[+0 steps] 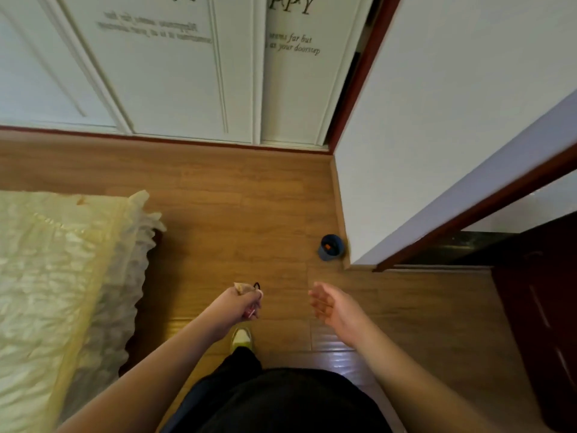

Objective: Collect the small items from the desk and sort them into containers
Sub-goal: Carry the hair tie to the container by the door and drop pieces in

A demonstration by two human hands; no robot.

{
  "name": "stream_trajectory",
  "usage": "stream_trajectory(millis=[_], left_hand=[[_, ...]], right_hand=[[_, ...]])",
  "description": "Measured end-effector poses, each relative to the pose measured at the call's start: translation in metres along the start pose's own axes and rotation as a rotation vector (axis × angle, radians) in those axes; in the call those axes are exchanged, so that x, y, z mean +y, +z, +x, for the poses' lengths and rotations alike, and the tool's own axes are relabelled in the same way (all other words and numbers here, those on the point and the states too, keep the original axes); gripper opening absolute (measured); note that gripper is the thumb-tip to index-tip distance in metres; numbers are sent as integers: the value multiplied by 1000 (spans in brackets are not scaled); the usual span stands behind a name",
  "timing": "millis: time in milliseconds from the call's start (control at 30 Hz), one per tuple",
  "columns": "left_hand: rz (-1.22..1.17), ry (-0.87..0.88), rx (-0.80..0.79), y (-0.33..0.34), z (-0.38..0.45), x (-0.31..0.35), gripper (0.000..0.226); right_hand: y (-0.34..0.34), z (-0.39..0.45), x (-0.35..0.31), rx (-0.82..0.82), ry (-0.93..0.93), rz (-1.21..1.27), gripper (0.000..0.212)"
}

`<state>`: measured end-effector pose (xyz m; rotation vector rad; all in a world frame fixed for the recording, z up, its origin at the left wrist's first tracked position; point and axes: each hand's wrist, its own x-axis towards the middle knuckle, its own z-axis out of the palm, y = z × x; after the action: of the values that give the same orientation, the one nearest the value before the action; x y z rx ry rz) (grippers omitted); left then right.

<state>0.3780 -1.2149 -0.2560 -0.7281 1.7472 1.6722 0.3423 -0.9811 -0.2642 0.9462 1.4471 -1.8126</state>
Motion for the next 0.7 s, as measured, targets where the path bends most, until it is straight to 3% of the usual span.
stream_trajectory(millis=[233,500,700], left_hand=[[471,16,-184,6,69,75,24],[893,95,-356,68,121,132,32],[933,64,-352,121,181,157,21]], right_hand=[[-21,18,-39,158,-51,179,23],[-81,39,-62,230,-24,321,21],[-128,82,-102,217,65,326,21]])
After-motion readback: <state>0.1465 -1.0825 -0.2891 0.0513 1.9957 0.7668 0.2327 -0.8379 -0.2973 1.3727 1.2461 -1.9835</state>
